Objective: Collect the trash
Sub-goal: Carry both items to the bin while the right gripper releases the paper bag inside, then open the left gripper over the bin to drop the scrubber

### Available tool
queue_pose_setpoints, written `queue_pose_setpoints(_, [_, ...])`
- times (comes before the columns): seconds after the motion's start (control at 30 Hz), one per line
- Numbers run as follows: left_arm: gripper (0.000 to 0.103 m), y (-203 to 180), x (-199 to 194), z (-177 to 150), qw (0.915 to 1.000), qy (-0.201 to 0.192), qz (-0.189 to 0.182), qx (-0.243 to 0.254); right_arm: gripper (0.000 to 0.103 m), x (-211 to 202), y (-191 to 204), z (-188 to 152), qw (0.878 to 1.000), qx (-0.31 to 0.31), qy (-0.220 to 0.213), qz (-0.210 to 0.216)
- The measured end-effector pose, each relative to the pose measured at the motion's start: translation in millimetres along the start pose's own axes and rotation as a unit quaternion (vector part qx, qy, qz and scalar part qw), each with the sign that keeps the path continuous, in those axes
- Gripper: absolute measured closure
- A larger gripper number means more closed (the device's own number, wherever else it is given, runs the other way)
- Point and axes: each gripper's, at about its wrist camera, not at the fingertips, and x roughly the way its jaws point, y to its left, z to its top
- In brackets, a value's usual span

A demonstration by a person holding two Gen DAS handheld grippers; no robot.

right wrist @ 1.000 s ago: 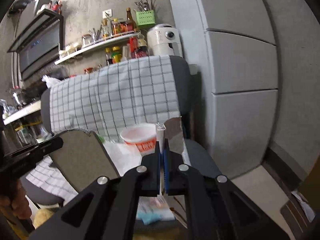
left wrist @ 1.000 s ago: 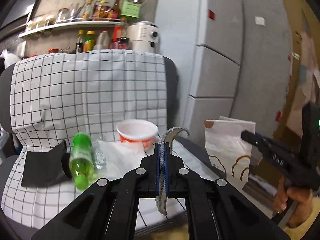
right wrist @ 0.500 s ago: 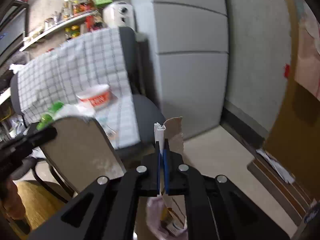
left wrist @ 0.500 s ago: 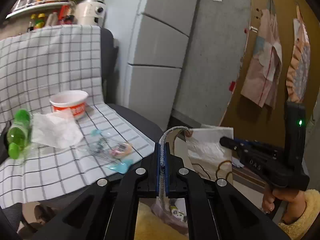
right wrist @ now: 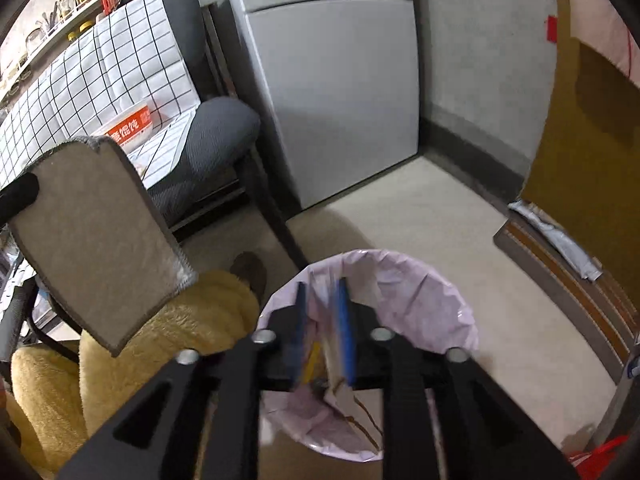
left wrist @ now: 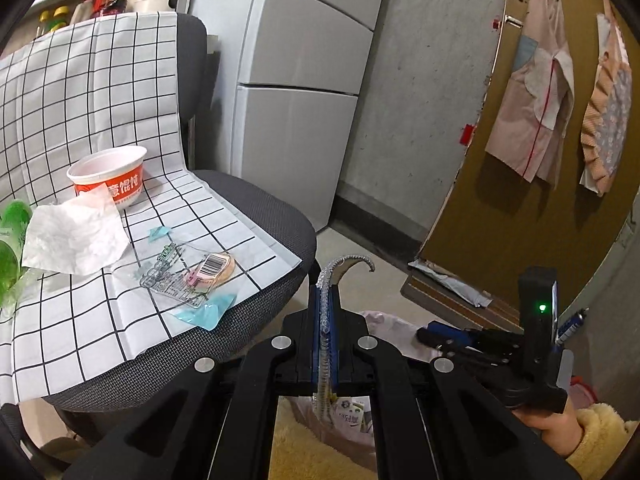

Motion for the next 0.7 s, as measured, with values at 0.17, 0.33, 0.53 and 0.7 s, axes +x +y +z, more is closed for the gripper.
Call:
queue_pose_setpoints(0.17, [0.099,0.1,-0.6,0.4,1.0000,0.001,0.005,0.000,0.072,-10.6,8.5,5.9,1.000,-0.009,-0.017,0.014])
queue_pose_setpoints(0.33, [0.099,-3.0,-0.3,0.5,0.9999,0.003,-0.011,0.007,0.072,-33.8,4.3,20.8,0.999,-0.003,-0.053,0.006])
queue_pose_setpoints(0.53, [0.099,-26.1,10.6,3.5,0.9979,0.012,-0.051,0.038,0.072,-63.9,-10.6,42.5,0.994,0.015,-0.105,-0.016])
queue_pose_setpoints(0.7, [0.099,-50.1,36.9,7.6,0.9937,0.035,-0.089,0.058,0.071,-83.6,-29.4,48.2,0.990,0.033,-0.133,-0.026])
